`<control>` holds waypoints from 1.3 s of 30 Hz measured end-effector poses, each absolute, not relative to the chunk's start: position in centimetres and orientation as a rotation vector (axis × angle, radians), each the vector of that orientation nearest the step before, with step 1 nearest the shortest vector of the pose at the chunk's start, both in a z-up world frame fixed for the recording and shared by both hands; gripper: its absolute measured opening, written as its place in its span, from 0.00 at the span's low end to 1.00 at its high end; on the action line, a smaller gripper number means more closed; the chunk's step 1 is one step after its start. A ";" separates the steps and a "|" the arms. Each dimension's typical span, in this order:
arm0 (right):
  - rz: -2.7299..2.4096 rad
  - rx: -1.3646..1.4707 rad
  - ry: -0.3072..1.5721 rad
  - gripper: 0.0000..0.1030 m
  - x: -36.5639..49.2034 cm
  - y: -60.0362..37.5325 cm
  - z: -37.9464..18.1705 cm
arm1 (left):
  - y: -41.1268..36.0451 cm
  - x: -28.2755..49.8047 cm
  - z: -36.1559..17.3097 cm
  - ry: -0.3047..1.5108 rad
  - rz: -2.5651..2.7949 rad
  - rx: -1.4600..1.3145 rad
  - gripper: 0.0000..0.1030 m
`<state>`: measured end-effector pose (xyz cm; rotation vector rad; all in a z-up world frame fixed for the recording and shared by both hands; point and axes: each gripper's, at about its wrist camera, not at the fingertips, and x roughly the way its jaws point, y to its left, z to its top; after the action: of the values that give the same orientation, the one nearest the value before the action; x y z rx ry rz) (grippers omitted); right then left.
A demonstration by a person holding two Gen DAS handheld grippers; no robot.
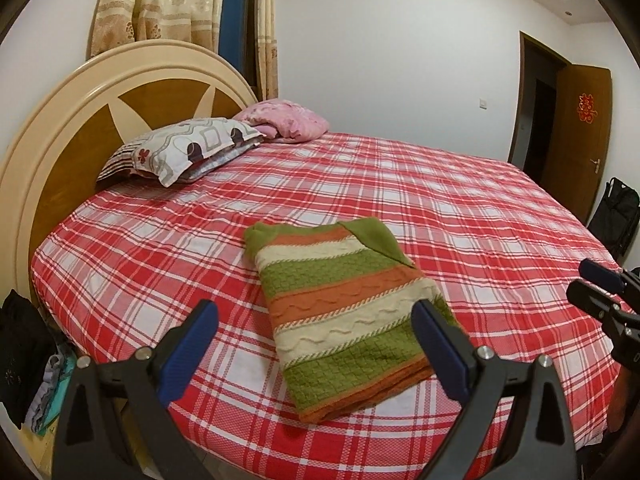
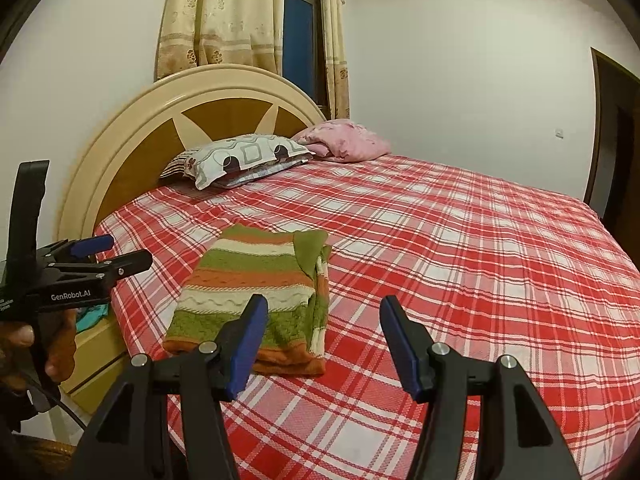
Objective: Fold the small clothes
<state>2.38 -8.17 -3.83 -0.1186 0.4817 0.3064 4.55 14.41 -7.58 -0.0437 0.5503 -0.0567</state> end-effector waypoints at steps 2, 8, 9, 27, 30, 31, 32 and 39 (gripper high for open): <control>0.308 -0.117 0.482 0.58 2.4 -8.1 -3.8 | 14.4 4.6 -7.6 0.551 -0.056 -0.045 0.96; 0.319 -0.121 0.484 0.58 2.2 -7.9 -4.0 | 14.4 4.6 -7.6 0.553 -0.054 -0.045 0.96; 0.321 -0.122 0.486 0.58 2.2 -7.8 -4.0 | 14.4 4.6 -7.6 0.554 -0.055 -0.046 0.96; 0.326 -0.105 0.434 0.58 1.6 -7.8 -3.3 | 14.2 4.1 -6.6 0.521 -0.019 -0.003 1.00; 0.327 -0.107 0.434 0.58 1.5 -7.7 -3.3 | 14.5 3.8 -6.0 0.500 0.009 -0.009 1.00; 0.326 -0.107 0.435 0.58 1.5 -7.7 -3.3 | 14.6 3.8 -5.9 0.496 0.007 -0.015 1.00; 0.327 -0.108 0.435 0.58 1.4 -7.6 -3.3 | 14.6 3.7 -5.8 0.493 0.012 -0.019 1.00; 0.342 -0.122 0.441 0.58 1.4 -7.2 -3.6 | 15.0 3.9 -5.5 0.485 0.021 -0.037 1.00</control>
<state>1.36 -7.15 -3.60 -0.1215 0.4409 0.3417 3.86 15.01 -5.54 -0.0365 0.4845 0.0212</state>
